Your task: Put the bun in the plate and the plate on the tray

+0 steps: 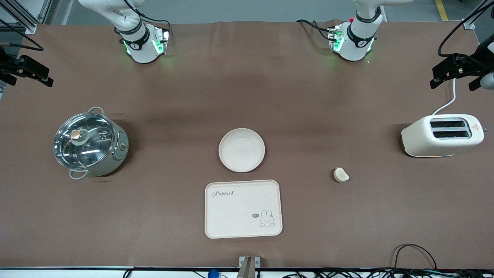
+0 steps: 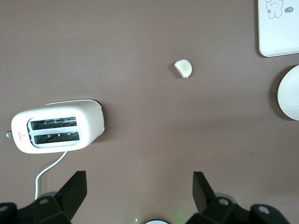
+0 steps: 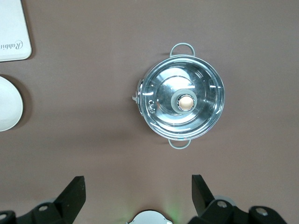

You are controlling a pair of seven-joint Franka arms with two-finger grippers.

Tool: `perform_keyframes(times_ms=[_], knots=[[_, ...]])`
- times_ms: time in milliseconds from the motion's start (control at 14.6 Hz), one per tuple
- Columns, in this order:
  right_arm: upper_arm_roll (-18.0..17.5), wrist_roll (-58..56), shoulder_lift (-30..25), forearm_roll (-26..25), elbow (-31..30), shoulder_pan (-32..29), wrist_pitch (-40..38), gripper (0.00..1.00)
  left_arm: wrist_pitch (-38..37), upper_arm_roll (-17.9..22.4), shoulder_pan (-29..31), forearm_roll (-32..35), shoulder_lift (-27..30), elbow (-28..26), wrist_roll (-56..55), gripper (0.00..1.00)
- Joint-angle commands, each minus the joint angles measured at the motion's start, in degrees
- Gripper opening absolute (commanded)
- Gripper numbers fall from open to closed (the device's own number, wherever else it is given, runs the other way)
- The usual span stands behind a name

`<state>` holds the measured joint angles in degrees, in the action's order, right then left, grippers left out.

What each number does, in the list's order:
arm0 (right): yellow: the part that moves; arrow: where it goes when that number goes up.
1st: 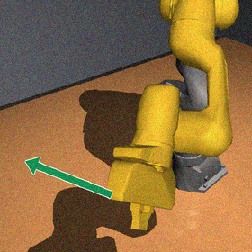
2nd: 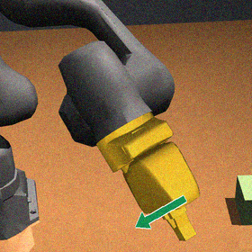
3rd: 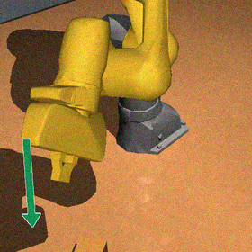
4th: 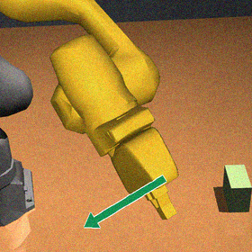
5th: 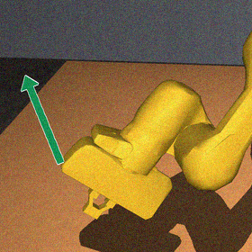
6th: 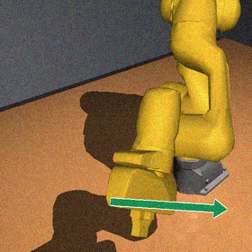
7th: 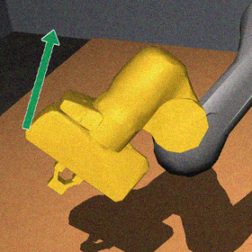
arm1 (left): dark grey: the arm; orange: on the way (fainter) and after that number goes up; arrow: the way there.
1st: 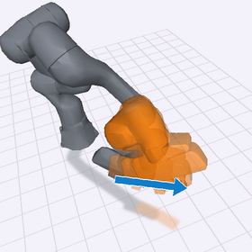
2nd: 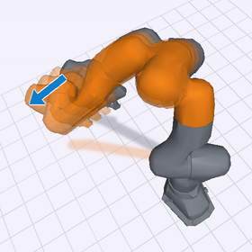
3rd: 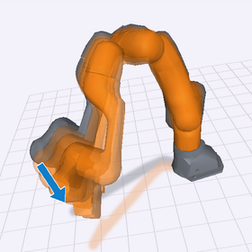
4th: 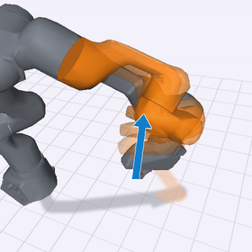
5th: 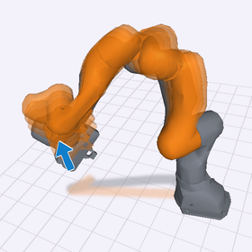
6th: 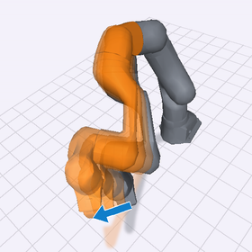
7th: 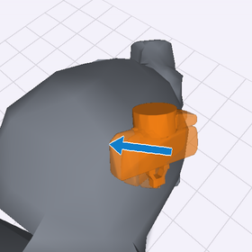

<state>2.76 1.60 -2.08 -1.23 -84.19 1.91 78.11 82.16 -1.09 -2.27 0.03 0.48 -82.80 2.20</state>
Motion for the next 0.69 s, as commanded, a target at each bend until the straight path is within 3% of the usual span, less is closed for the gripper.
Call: perform_keyframes(times_ms=[0, 206, 412, 618], knots=[[-0.1, 0.3, -0.6, -0.6, -0.6, 0.0, 0.5, 1.0, -0.8, -0.1, -0.4, 2.2, -1.6, 3.4, -1.0, 1.0], [-0.1, 0.3, -0.6, -0.6, -0.7, -0.1, 0.5, 1.0, -0.9, -0.4, 0.0, 2.3, -2.5, 2.7, -1.9, 1.0], [-0.1, 0.4, -0.6, -0.4, -0.8, 0.0, 0.5, 1.0, 0.7, -0.6, -0.7, 1.2, -8.4, 0.8, -1.8, 1.0], [-0.2, 0.5, 1.5, 2.5, -2.9, 0.5, 1.9, 1.0, 12.9, -1.2, -0.6, -4.9, -18.5, -2.4, -2.7, 1.0]])
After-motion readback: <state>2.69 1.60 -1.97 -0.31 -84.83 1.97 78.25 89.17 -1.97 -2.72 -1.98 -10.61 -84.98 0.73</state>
